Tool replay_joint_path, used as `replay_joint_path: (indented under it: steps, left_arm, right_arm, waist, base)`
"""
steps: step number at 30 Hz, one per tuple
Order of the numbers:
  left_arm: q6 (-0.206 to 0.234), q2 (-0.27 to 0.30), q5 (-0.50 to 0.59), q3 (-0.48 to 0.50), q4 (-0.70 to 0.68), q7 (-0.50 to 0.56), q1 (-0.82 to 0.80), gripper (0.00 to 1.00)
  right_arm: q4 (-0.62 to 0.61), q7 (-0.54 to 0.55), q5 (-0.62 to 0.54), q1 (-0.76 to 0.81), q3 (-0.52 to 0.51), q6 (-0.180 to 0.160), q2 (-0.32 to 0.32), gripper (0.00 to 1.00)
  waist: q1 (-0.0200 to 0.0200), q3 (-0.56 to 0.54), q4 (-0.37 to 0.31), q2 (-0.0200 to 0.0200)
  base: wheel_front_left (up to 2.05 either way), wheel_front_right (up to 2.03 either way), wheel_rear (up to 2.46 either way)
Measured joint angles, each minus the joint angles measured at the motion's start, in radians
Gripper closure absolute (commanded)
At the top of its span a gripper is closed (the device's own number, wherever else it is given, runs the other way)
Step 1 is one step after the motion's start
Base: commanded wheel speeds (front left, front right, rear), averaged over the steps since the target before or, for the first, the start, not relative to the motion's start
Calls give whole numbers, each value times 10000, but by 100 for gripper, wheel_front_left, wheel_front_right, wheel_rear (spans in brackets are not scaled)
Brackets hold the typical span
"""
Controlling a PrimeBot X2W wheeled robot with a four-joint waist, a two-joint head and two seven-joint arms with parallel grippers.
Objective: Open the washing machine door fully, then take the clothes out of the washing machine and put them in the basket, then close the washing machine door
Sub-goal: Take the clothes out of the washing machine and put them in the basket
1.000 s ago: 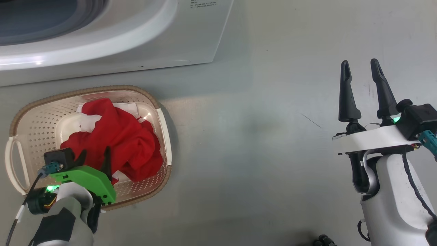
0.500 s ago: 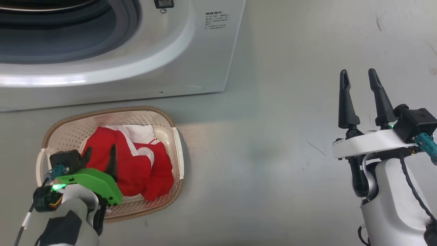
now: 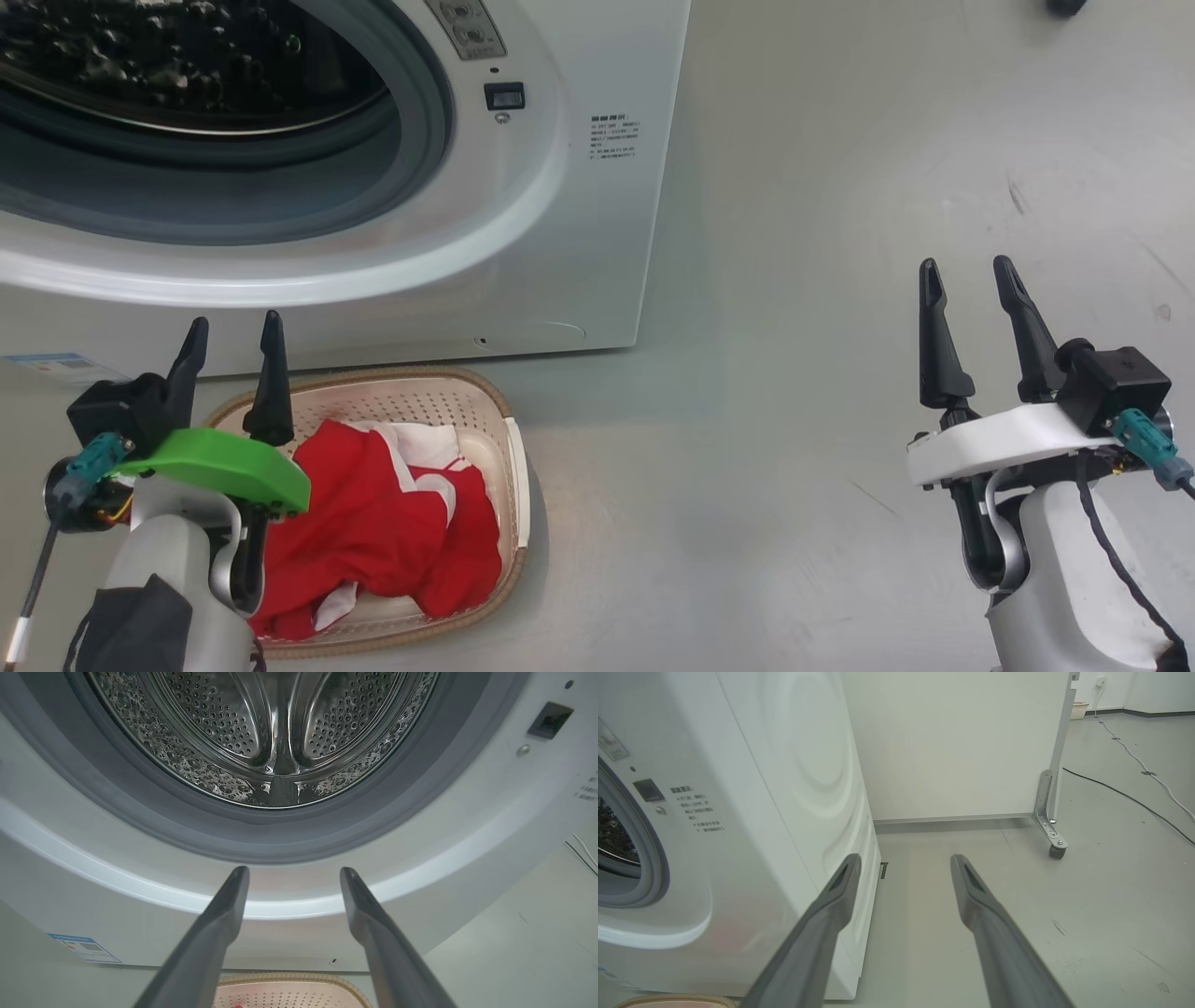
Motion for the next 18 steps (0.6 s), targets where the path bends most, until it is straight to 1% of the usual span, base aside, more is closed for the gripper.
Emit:
replay_joint_path:
  steps: [7,18]
  left_arm:
    - [0,-96,458,215,-1258,-2,908,0]
    - [15,-163,1110,596,-2815,-2,2392,0]
  right_arm:
    - [107,0,-27,399,-25,56,6,0]
    - [201,0,-201,1042,-50,109,27,0]
  waist:
    - [0,-939,128,0]
    - [0,-1986,287,0]
  base:
    - [0,0,0]
    - [0,0,0]
